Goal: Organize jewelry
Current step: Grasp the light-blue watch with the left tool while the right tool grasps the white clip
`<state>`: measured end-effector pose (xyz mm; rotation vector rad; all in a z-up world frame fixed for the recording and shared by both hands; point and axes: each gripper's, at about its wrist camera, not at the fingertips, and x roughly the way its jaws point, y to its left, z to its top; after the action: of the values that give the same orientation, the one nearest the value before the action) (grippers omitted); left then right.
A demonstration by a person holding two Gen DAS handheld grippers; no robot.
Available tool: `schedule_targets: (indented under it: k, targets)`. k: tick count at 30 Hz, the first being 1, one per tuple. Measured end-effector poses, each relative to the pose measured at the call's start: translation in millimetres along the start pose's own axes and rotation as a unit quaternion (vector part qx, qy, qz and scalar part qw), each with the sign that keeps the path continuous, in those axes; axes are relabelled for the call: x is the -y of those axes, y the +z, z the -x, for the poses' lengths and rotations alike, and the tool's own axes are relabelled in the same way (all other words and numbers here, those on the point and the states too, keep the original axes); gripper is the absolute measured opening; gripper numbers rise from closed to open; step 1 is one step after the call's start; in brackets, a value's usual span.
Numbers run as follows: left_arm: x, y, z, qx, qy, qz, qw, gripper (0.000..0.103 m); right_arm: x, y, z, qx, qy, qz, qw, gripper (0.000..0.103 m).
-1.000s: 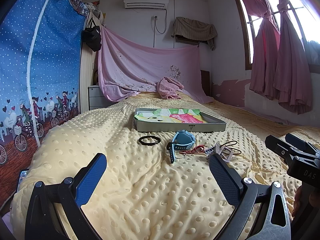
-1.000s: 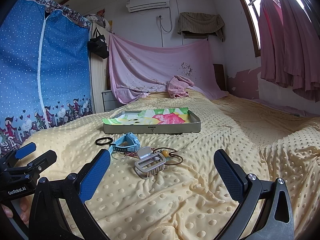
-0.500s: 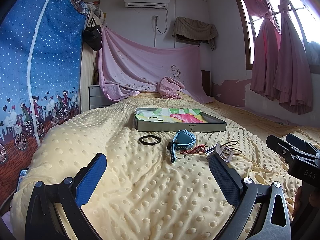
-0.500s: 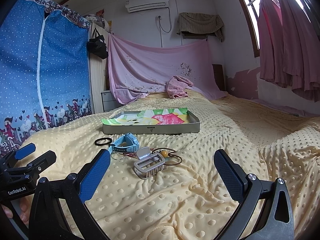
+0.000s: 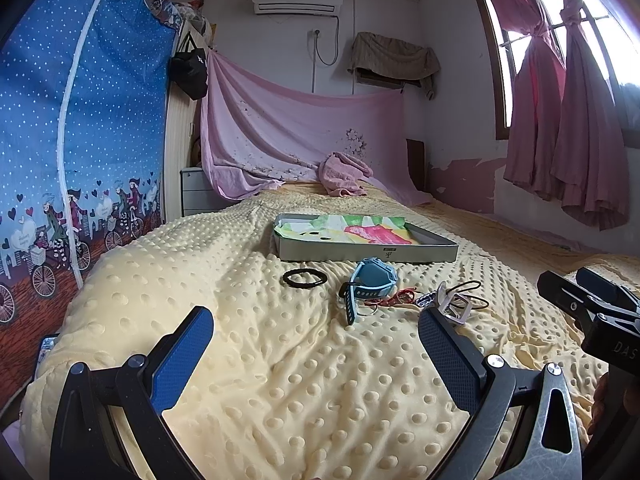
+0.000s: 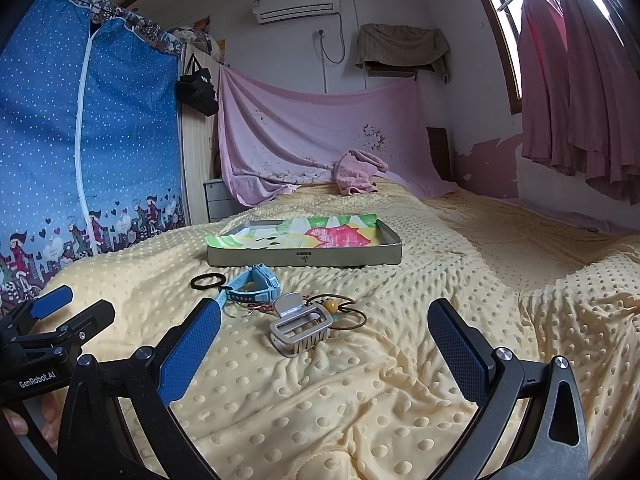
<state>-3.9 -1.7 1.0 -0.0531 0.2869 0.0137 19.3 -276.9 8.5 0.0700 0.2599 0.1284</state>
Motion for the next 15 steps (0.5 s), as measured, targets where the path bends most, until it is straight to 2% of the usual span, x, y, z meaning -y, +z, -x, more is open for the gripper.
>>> schedule_targets:
  k: [8,15]
  targets:
    - [-5,11,-22,-0.026,-0.012,0.002,0.9996,0.103,3,4,-14,-0.02,-0.008,-0.001,1.0,0.102]
    - [-1,26,-56,-0.046,-0.034,-0.011,0.9983,0.103,9,23,-41,-0.047,0.001,-0.002,0.999,0.102]
